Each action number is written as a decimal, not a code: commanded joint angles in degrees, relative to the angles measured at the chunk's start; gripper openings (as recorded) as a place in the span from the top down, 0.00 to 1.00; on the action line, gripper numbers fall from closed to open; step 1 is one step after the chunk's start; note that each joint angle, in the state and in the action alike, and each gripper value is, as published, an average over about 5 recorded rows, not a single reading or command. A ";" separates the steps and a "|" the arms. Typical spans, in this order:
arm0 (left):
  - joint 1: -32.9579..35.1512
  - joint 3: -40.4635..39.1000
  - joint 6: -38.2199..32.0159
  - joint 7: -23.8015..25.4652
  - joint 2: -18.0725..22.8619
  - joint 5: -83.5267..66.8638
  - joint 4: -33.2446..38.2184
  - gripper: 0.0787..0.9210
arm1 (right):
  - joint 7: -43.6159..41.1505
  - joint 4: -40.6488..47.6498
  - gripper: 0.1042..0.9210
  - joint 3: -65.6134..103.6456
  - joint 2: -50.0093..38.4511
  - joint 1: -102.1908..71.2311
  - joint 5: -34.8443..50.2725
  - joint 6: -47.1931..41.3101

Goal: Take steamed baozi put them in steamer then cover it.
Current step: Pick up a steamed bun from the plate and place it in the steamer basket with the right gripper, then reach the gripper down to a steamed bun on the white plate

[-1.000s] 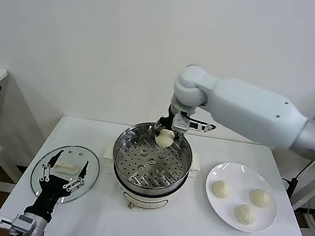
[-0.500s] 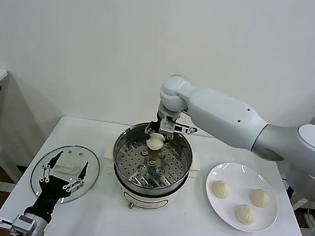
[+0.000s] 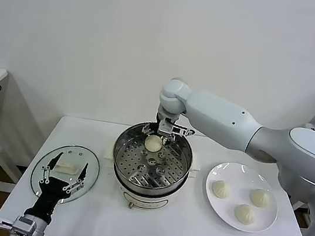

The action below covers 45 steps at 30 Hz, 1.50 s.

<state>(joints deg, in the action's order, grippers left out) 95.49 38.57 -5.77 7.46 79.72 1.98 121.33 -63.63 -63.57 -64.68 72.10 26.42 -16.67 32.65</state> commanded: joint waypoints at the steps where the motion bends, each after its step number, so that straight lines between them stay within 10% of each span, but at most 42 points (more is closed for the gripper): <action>1: 0.12 -0.13 0.06 -0.11 -0.04 0.14 0.16 0.12 | -8.51 -10.96 0.12 -0.79 -12.75 11.09 16.36 -11.31; 16: 0.89 -1.56 -0.34 -0.41 0.12 1.50 1.47 0.12 | -12.32 -20.62 0.12 -6.89 -39.73 8.67 27.95 -42.79; 45: 0.14 -2.41 -0.22 -0.61 0.75 2.05 -0.18 0.12 | -5.37 -6.75 0.12 14.72 -33.34 -24.24 13.69 -47.59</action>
<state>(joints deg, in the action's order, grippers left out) 95.69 36.24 -6.09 6.84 80.49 4.01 121.45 -70.01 -72.06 -53.38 38.79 8.26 -1.13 -13.25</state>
